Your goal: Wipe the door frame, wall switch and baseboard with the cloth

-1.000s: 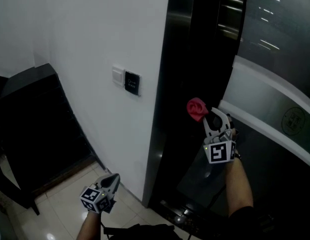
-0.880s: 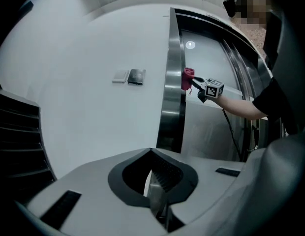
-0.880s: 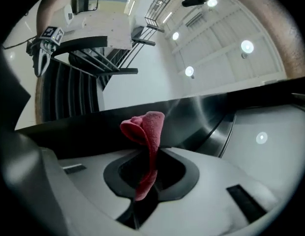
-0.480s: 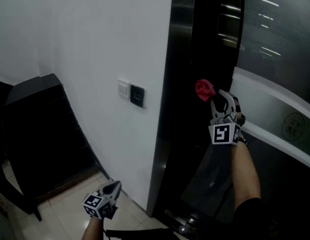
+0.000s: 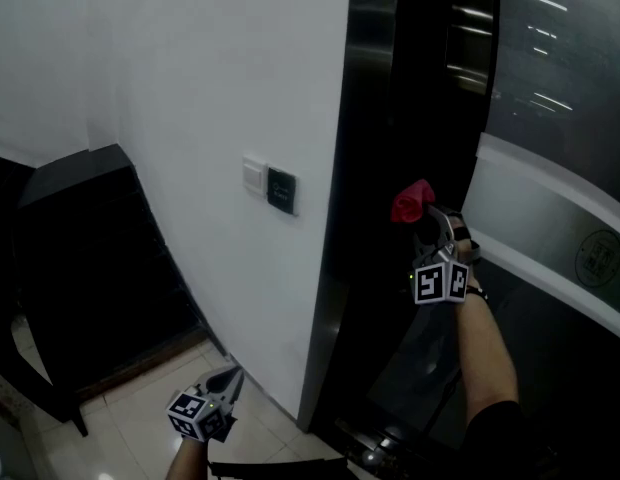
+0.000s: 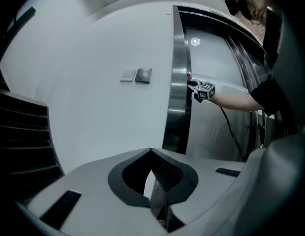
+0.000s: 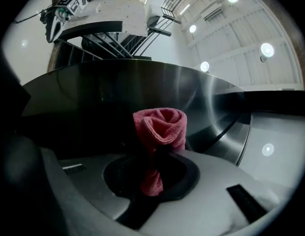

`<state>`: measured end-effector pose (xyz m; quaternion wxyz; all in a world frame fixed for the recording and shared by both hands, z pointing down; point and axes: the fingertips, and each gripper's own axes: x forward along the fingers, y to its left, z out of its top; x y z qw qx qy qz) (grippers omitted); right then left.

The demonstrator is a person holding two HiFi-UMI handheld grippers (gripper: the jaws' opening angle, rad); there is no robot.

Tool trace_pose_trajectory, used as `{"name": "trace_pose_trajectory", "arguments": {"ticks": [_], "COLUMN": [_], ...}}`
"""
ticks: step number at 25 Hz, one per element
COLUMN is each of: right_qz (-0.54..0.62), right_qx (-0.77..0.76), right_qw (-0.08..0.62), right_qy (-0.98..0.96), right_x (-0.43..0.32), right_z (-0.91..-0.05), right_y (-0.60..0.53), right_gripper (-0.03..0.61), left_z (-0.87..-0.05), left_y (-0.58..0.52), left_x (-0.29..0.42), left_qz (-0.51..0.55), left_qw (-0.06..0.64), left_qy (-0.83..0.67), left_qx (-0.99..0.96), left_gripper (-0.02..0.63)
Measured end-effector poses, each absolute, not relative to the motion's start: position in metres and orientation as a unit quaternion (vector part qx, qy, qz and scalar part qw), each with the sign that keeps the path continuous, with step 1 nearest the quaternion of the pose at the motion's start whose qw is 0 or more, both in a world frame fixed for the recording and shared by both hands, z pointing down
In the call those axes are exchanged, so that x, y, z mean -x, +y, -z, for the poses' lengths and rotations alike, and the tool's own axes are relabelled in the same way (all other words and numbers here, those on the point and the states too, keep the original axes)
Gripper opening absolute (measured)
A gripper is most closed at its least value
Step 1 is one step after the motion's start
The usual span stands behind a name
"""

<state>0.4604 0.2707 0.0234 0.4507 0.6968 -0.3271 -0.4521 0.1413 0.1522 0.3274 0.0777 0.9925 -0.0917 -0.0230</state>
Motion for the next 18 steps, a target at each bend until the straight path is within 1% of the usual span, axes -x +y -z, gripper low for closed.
{"name": "trace_pose_trajectory", "arguments": {"ticks": [7,18], "right_qz": [0.438,0.398], "right_qx": [-0.672,-0.667], "right_qw": [0.489,0.506], "right_qy": [-0.343,-0.376], "right_x": [-0.464,-0.467], "right_z": [-0.051,-0.108], "right_y": [0.27,0.267], "right_gripper": [0.049,0.049], "left_z": [-0.331,-0.338], "left_y": [0.157,0.162], "left_x": [-0.142,-0.148], "left_qz": [0.015,0.007], "left_qw": [0.078,0.078], "left_qy": [-0.09,-0.081], "left_qx": [-0.993,-0.994], "left_gripper": [-0.009,-0.009]}}
